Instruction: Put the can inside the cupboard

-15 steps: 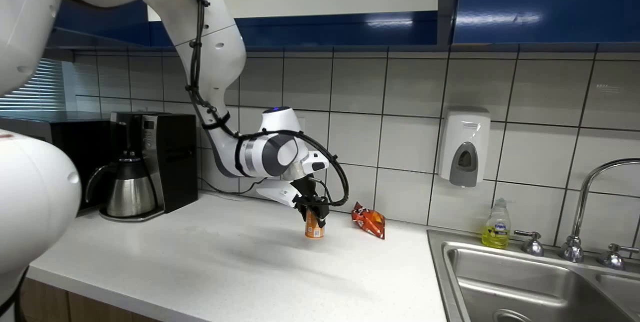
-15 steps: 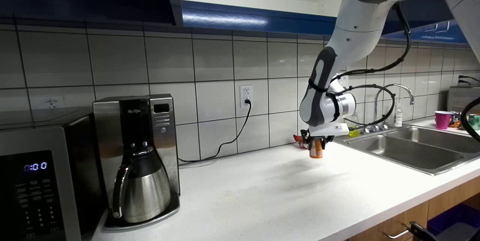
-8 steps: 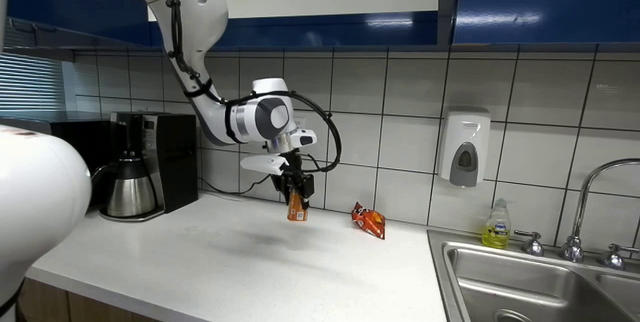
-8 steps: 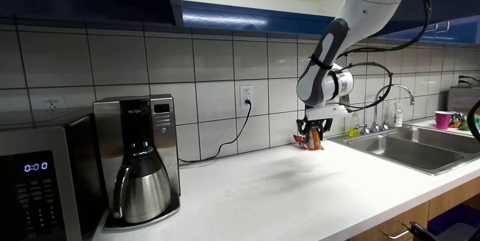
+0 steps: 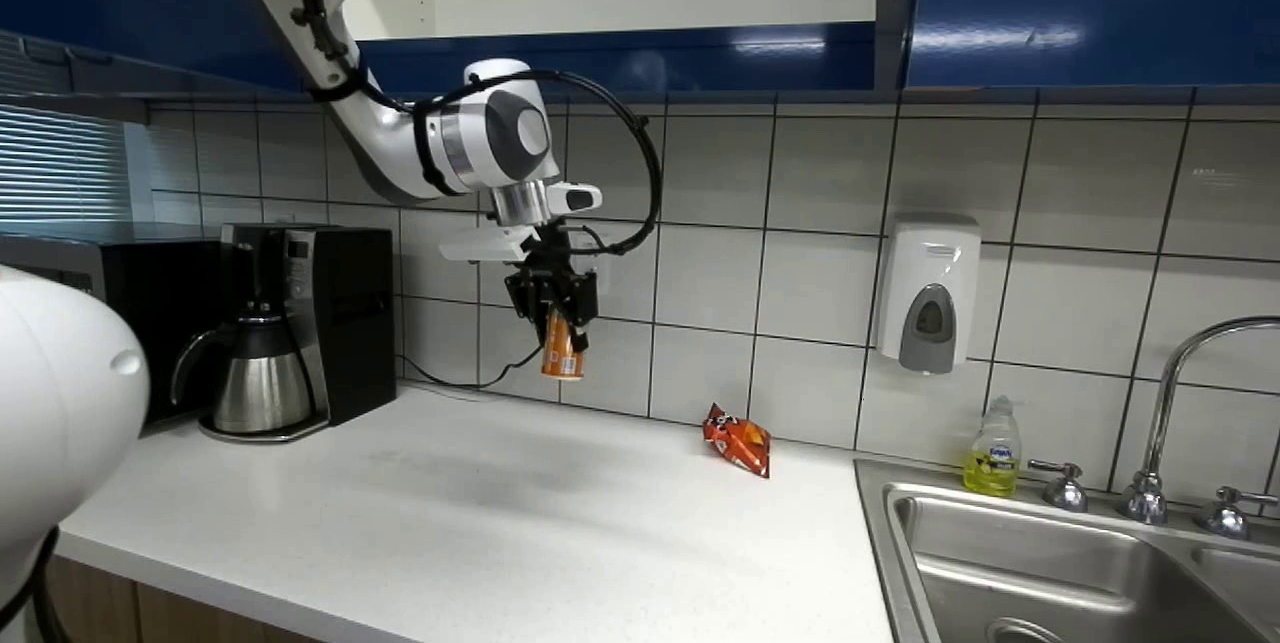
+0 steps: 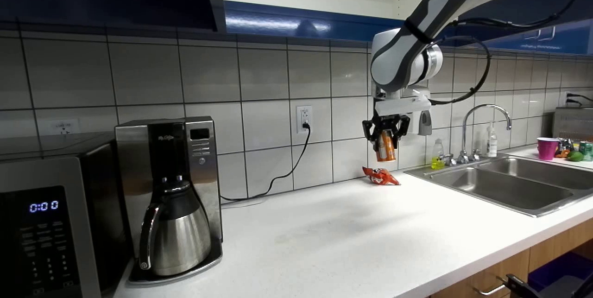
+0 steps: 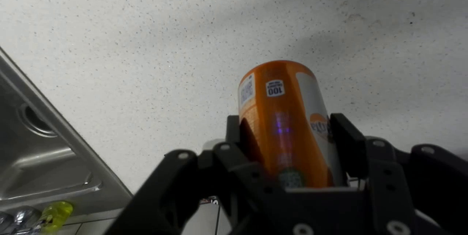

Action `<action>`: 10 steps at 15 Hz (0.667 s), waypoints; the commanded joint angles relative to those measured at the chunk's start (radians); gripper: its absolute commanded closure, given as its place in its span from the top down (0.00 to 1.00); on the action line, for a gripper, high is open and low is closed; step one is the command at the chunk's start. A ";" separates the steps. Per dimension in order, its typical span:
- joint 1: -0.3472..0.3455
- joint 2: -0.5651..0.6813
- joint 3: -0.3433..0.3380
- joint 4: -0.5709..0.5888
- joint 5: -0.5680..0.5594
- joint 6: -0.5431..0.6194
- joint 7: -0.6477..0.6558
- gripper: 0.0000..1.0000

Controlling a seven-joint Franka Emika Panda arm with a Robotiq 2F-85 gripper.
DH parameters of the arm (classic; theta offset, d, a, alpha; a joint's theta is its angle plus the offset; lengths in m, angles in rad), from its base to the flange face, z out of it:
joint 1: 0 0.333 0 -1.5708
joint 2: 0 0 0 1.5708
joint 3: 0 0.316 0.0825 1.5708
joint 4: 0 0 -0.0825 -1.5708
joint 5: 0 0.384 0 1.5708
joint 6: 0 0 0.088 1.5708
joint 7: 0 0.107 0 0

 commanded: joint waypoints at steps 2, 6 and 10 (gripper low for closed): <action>-0.113 -0.166 0.152 -0.043 0.064 -0.121 -0.018 0.38; -0.144 -0.247 0.220 -0.024 0.125 -0.221 -0.027 0.38; -0.157 -0.325 0.264 0.017 0.158 -0.342 -0.031 0.38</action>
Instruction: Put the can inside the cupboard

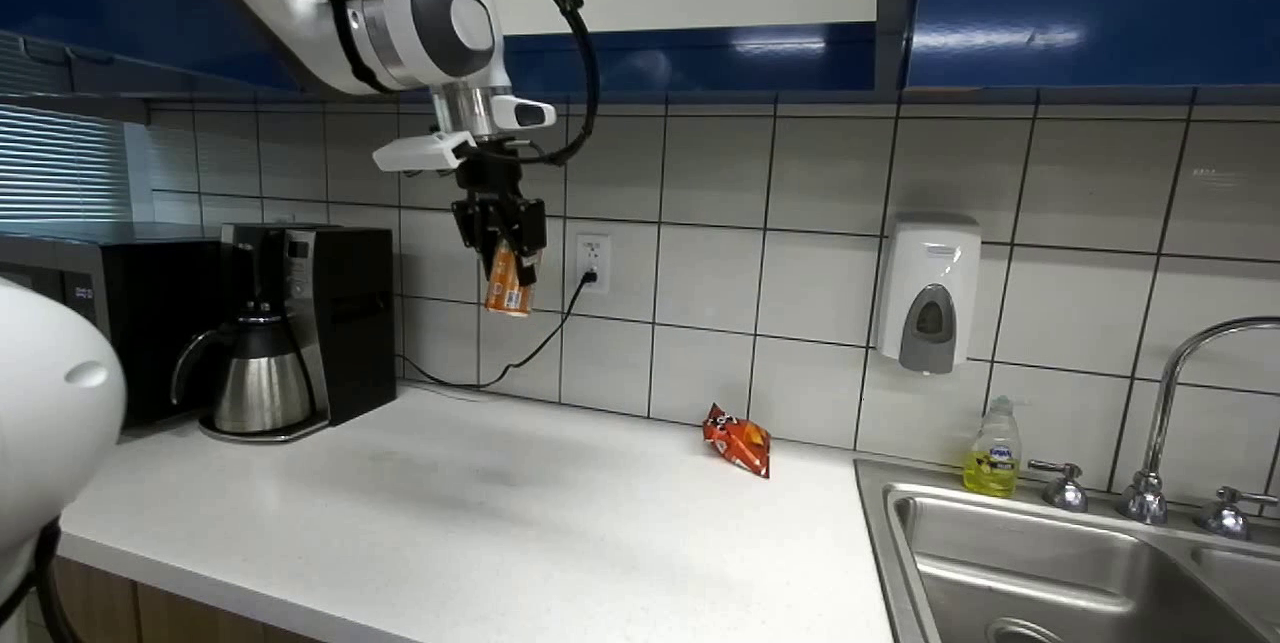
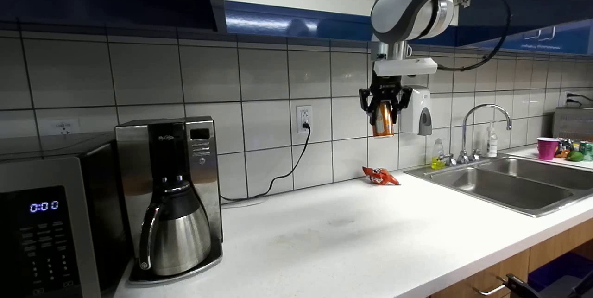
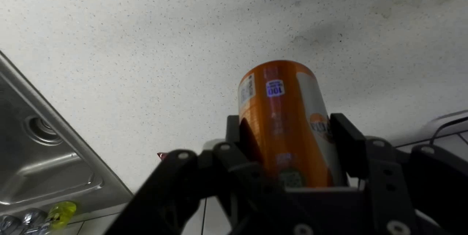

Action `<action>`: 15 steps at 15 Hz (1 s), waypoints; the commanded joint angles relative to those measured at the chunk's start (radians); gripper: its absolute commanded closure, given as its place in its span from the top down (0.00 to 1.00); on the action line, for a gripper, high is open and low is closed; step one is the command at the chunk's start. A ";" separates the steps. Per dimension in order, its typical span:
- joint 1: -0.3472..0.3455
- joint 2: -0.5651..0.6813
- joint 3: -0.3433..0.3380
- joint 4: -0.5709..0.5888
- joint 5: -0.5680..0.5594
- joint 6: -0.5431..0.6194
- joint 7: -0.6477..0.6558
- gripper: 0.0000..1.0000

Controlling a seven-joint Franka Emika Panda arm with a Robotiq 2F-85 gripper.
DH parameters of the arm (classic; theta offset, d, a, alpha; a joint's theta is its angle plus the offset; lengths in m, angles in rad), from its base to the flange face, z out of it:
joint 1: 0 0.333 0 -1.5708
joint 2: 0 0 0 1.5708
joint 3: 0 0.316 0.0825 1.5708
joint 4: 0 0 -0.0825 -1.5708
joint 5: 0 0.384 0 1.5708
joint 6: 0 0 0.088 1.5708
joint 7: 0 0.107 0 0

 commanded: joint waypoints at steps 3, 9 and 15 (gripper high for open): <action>-0.044 -0.113 0.073 0.089 0.044 -0.202 -0.031 0.38; -0.030 -0.126 0.095 0.276 0.090 -0.386 -0.073 0.38; -0.030 -0.072 0.127 0.515 0.092 -0.486 -0.082 0.38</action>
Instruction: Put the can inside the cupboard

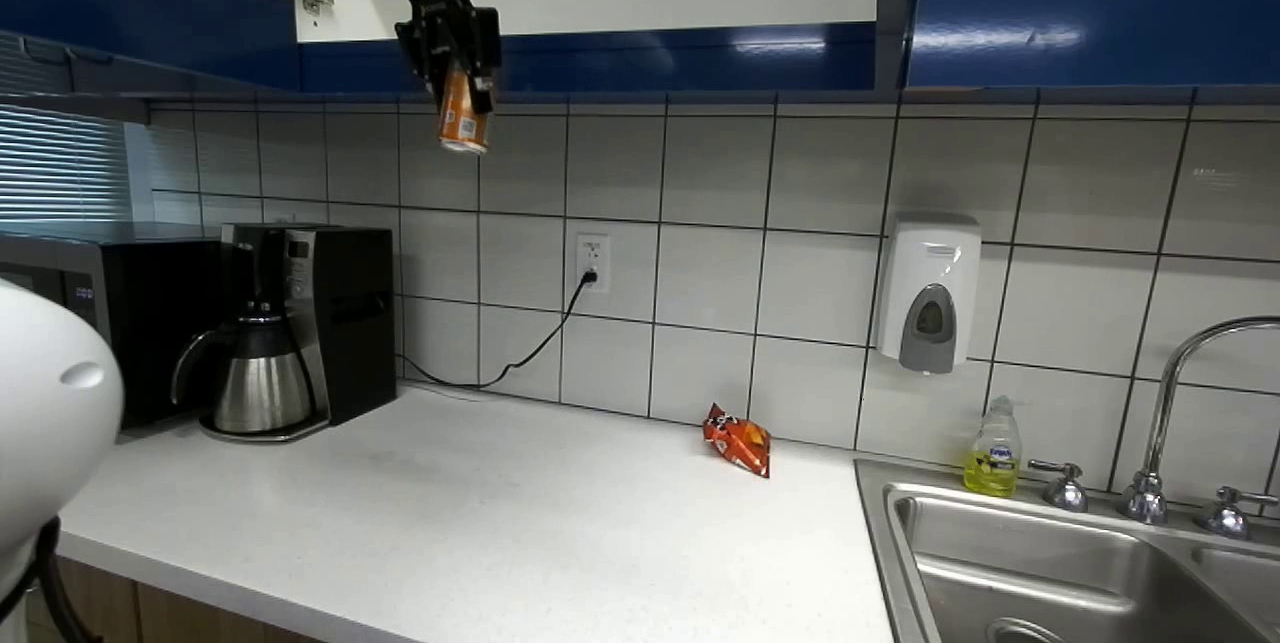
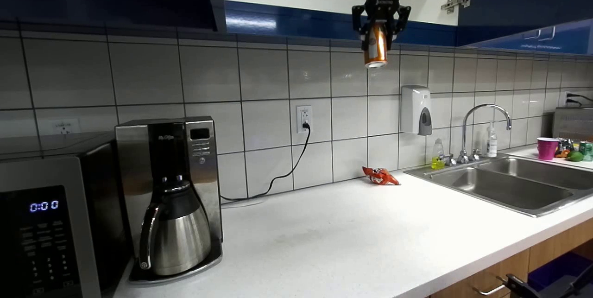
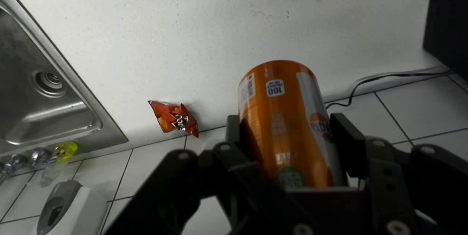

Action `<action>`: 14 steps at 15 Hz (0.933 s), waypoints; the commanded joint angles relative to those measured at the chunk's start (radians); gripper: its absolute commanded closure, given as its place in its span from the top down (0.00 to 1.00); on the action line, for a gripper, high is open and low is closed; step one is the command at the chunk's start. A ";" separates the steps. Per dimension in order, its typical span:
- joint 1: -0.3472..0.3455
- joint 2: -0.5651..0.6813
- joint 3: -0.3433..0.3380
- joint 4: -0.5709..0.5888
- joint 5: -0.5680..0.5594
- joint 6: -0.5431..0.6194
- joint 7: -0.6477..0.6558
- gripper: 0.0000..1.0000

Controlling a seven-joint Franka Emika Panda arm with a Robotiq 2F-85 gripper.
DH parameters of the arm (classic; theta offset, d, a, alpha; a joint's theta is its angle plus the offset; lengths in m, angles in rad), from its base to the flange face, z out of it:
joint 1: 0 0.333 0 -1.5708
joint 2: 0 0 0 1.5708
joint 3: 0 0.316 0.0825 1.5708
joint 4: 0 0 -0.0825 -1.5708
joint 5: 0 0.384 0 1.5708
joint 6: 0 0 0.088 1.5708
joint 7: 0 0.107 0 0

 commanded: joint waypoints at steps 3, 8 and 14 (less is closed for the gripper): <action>-0.023 0.096 0.039 0.261 0.006 -0.101 -0.018 0.38; -0.020 0.184 0.043 0.449 0.006 -0.147 -0.012 0.38; -0.015 0.324 0.042 0.698 -0.008 -0.241 0.006 0.38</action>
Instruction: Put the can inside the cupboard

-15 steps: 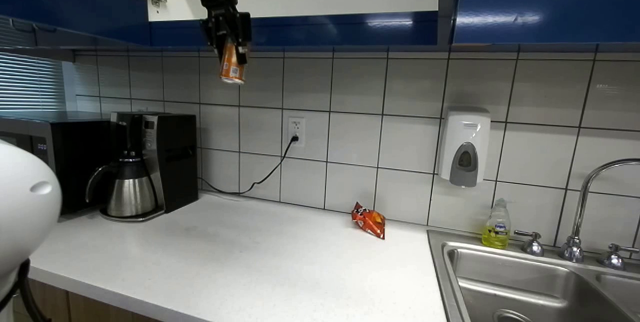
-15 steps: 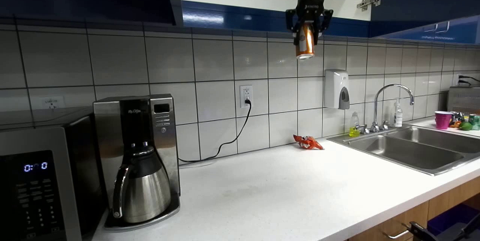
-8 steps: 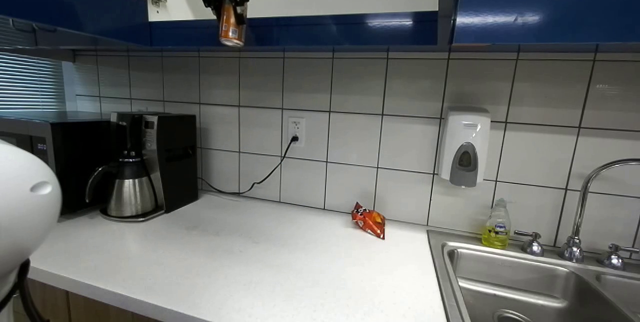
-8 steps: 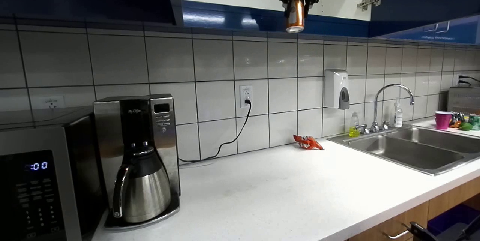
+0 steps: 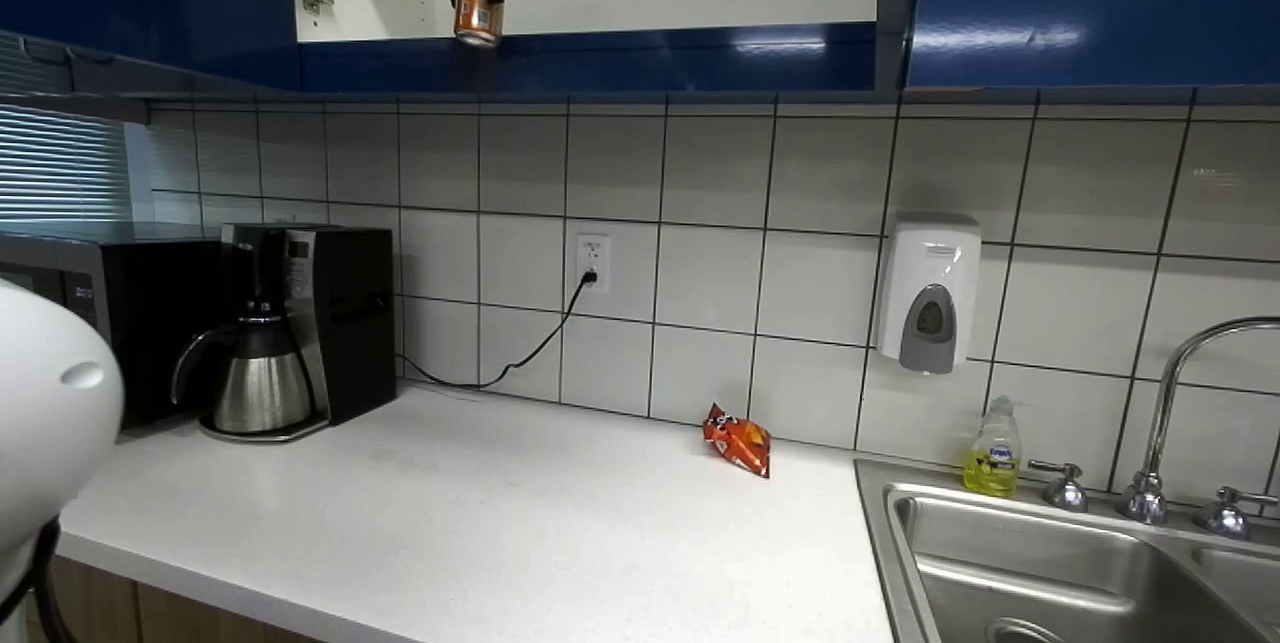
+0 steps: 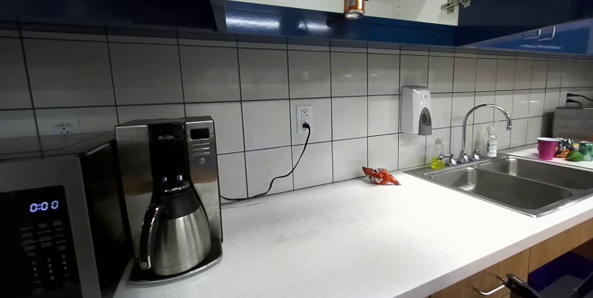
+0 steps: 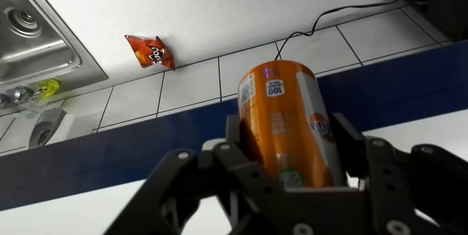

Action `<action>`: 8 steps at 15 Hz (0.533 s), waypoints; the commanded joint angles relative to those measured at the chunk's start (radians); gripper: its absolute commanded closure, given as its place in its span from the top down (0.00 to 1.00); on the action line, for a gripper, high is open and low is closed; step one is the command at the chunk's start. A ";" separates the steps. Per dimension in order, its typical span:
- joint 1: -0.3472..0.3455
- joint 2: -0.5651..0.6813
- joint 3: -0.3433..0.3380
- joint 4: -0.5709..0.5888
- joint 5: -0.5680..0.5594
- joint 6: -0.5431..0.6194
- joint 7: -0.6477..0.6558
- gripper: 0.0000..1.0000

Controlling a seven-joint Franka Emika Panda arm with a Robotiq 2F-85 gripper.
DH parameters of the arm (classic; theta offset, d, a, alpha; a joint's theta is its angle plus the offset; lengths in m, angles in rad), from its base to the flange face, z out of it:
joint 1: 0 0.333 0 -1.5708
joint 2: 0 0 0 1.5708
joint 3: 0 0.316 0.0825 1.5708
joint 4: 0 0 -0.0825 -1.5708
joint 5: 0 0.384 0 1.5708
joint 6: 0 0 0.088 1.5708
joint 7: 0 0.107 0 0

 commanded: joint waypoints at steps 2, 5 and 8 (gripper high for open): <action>-0.010 0.139 0.018 0.246 -0.018 -0.112 0.011 0.38; -0.002 0.214 0.014 0.369 -0.023 -0.163 0.011 0.38; 0.009 0.285 0.010 0.489 -0.033 -0.214 0.018 0.38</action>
